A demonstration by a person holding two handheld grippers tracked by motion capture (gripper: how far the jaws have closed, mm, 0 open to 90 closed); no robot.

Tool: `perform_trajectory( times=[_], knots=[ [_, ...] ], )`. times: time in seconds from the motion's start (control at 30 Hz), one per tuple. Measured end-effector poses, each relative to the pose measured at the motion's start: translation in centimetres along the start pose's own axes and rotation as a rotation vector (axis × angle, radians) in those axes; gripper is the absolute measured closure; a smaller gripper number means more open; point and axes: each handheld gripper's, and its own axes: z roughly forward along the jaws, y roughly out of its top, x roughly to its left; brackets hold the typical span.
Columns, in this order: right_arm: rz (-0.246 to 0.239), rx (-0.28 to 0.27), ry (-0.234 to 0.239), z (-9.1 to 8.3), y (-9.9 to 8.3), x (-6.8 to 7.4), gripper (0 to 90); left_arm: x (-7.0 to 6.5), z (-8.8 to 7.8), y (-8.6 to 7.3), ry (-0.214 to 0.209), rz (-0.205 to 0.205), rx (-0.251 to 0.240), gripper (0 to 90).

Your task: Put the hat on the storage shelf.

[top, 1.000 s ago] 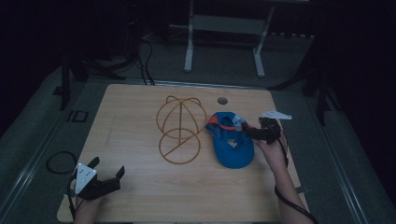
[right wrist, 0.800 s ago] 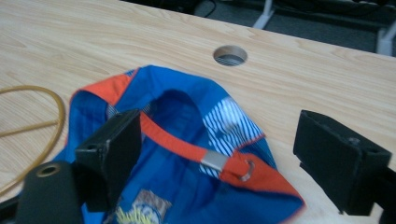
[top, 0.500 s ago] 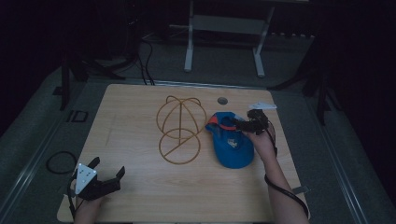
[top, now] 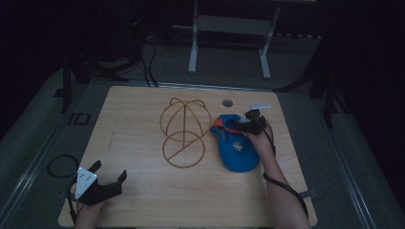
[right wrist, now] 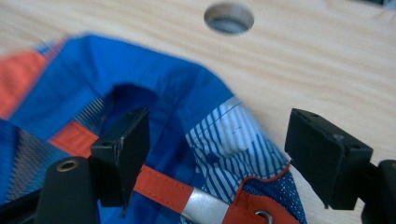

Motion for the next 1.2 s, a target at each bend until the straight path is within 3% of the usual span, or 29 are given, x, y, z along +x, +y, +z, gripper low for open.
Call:
perform_trajectory(
  times=[0.1,0.33,0.47,0.8,1.0,1.2],
  knots=[
    [-0.007,0.036,-0.017,0.9,-0.4,-0.1,22.1,-0.2,-0.2,0.1,0.028,0.025,-0.02,0.5],
    [-0.011,0.089,-0.017,1.8,-1.0,-0.4,22.2,-0.1,-0.1,0.1,0.015,0.008,-0.008,0.6],
    [0.008,0.091,0.016,1.9,-1.4,-0.8,25.6,-0.1,0.0,0.0,0.01,0.007,-0.004,0.5],
    [-0.055,0.095,0.063,1.4,-1.1,0.1,78.1,-0.1,0.0,0.0,0.006,0.005,-0.001,0.6],
    [-0.092,0.111,0.034,1.0,-0.9,0.9,83.5,-0.1,0.0,0.0,-0.002,-0.001,0.003,0.6],
    [-0.07,0.047,0.05,-0.9,-0.5,0.8,84.1,-0.2,0.1,0.0,-0.007,-0.009,0.011,0.6]
  ],
)
